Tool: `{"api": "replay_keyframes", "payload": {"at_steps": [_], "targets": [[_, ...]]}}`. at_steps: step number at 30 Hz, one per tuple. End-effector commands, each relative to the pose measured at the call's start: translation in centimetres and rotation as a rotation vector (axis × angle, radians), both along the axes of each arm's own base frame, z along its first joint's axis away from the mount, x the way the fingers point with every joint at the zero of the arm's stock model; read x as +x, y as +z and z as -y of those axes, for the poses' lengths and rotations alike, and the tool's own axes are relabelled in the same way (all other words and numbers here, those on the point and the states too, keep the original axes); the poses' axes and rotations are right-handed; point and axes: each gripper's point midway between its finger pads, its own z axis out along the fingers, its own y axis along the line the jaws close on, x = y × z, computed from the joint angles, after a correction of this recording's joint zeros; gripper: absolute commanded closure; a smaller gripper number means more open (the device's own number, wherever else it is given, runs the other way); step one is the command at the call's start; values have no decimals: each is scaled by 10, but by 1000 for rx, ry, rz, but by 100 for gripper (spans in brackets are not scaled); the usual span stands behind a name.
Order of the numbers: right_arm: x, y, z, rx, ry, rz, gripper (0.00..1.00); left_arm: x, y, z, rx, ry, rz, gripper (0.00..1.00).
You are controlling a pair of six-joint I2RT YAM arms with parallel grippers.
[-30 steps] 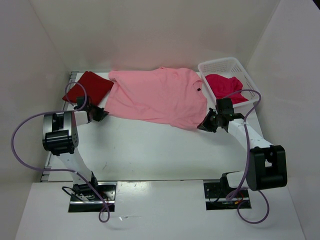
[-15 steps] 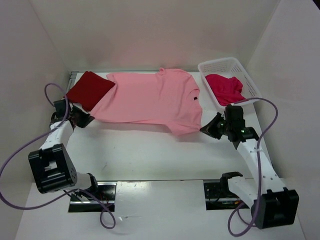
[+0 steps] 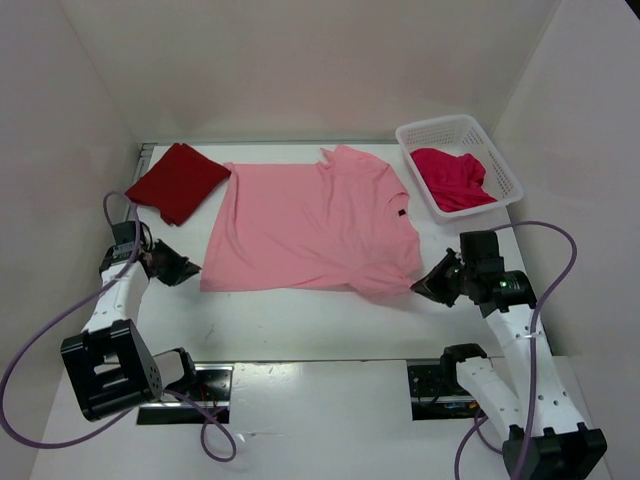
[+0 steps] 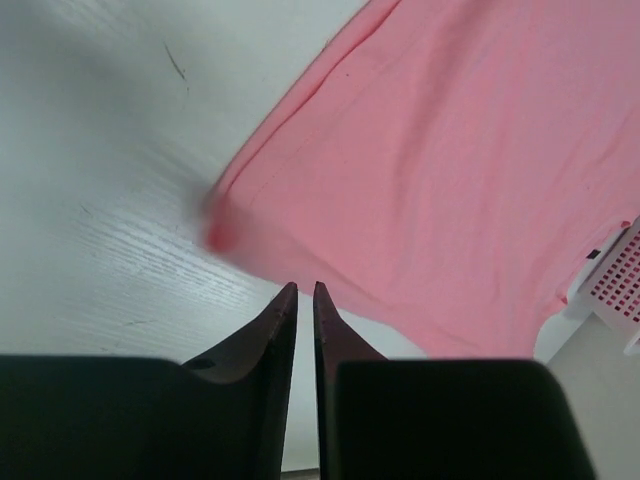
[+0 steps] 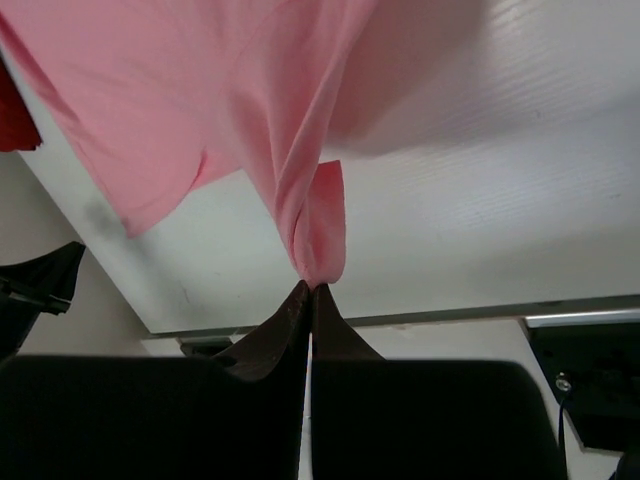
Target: Fold and stack the t-shirts
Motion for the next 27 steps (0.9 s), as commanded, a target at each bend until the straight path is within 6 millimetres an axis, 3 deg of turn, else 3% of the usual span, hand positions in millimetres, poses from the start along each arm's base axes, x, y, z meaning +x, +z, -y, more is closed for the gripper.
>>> {"api": "replay_keyframes", "payload": {"at_steps": [1, 5, 7, 9, 12, 13, 14, 17, 20, 27], "targets": [[-14, 12, 6, -31, -16, -30, 100, -6, 3, 10, -49, -26, 0, 82], [-21, 11, 5, -21, -19, -53, 100, -14, 16, 10, -29, -37, -5, 86], [-10, 13, 4, -18, -19, -31, 100, -12, 22, 9, -17, -44, 14, 93], [2, 7, 4, -21, -32, -34, 100, -5, 15, 6, -12, -37, 35, 92], [16, 1, -2, 1, -17, -29, 100, -3, -3, 17, -32, -71, -26, 76], [18, -3, -2, 2, -17, -26, 100, -3, -5, 16, -8, -69, -35, 69], [22, -2, -4, 16, -19, -8, 100, -1, -13, 7, 34, -3, -50, 55], [26, -11, -5, 17, -19, -7, 100, -16, -41, 2, 46, 98, -139, 49], [31, -13, -5, 13, -12, 4, 100, -28, -60, 3, 33, 149, -173, 35], [33, -16, -6, 12, 8, 24, 100, -35, -75, 7, 6, 189, -187, 48]]}}
